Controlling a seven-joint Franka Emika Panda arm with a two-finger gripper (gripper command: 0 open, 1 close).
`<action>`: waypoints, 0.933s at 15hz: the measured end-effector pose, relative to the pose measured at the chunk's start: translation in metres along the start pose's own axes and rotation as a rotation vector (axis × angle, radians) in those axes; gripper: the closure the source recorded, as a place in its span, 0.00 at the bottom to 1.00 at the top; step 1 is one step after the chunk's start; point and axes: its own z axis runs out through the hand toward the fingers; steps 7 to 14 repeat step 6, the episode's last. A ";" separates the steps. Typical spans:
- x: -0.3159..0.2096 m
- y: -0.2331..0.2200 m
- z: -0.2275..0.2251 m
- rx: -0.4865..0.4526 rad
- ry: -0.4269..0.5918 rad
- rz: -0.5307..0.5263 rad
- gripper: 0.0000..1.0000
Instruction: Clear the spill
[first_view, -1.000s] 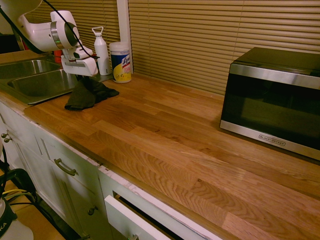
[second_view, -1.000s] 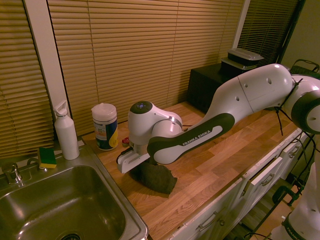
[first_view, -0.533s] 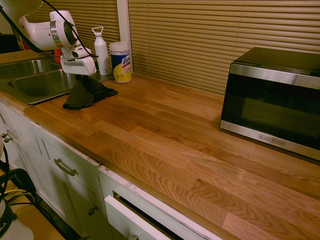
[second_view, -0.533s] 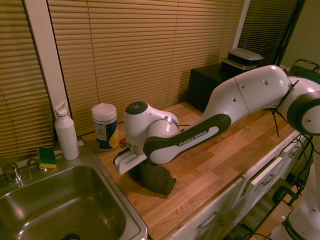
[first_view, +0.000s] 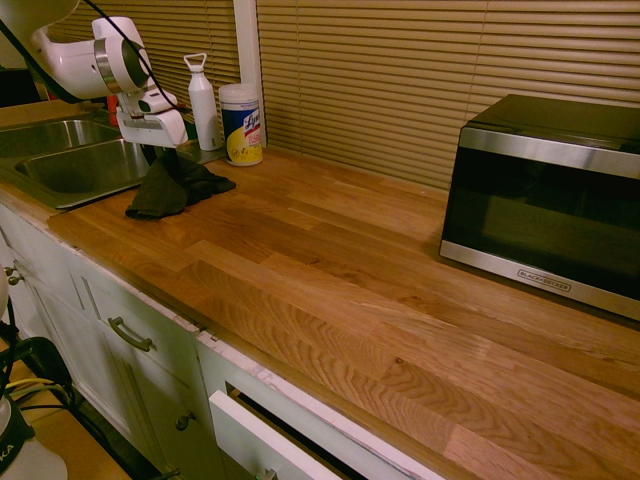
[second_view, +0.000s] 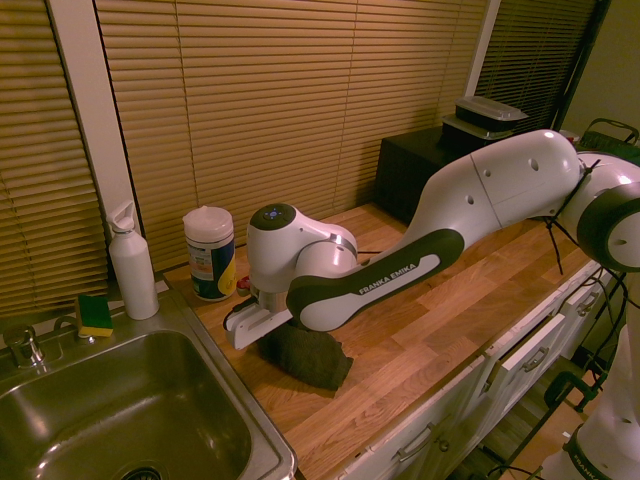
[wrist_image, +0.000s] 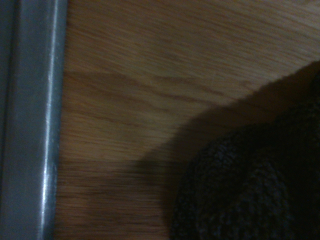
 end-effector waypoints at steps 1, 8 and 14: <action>-0.001 0.004 -0.014 0.016 0.008 0.006 0.00; -0.009 0.037 -0.088 0.077 0.055 0.040 0.00; -0.009 0.037 -0.088 0.077 0.055 0.040 0.00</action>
